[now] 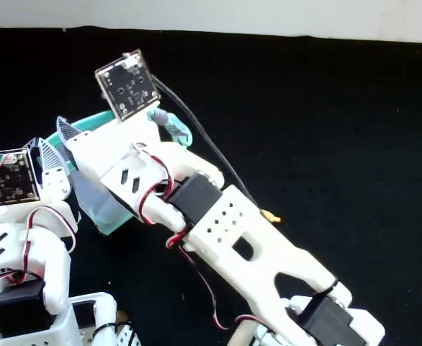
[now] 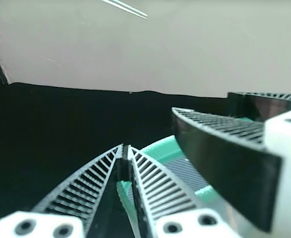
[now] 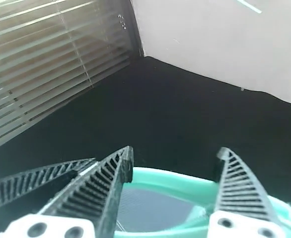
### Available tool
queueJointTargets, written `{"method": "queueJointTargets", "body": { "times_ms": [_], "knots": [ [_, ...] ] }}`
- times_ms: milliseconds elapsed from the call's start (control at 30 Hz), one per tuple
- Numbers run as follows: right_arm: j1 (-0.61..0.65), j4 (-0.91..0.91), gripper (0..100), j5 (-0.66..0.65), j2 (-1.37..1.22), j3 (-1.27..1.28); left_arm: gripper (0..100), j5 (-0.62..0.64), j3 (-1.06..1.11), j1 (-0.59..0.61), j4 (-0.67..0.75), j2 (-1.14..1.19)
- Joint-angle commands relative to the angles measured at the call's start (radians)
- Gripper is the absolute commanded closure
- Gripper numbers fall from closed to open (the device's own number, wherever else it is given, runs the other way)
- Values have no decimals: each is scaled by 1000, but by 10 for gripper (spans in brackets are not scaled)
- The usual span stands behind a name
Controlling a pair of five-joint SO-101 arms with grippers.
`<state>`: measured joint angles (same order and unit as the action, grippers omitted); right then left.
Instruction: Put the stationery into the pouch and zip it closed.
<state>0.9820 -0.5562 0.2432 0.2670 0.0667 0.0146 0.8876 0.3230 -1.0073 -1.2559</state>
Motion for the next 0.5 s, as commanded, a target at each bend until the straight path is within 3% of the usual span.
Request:
{"method": "queueJointTargets", "body": {
  "times_ms": [0,167,333,467],
  "knots": [
    [-1,-5,729,9,85,-7,992,-11,74,-1,-8,45],
    [-90,-77,729,5,177,-30,992,-12,74,-1,-8,36],
    [-239,-315,729,2,245,-128,992,-12,74,-4,-11,36],
    [-321,-404,729,-51,291,-147,992,-12,74,-7,-9,35]
  ]
}}
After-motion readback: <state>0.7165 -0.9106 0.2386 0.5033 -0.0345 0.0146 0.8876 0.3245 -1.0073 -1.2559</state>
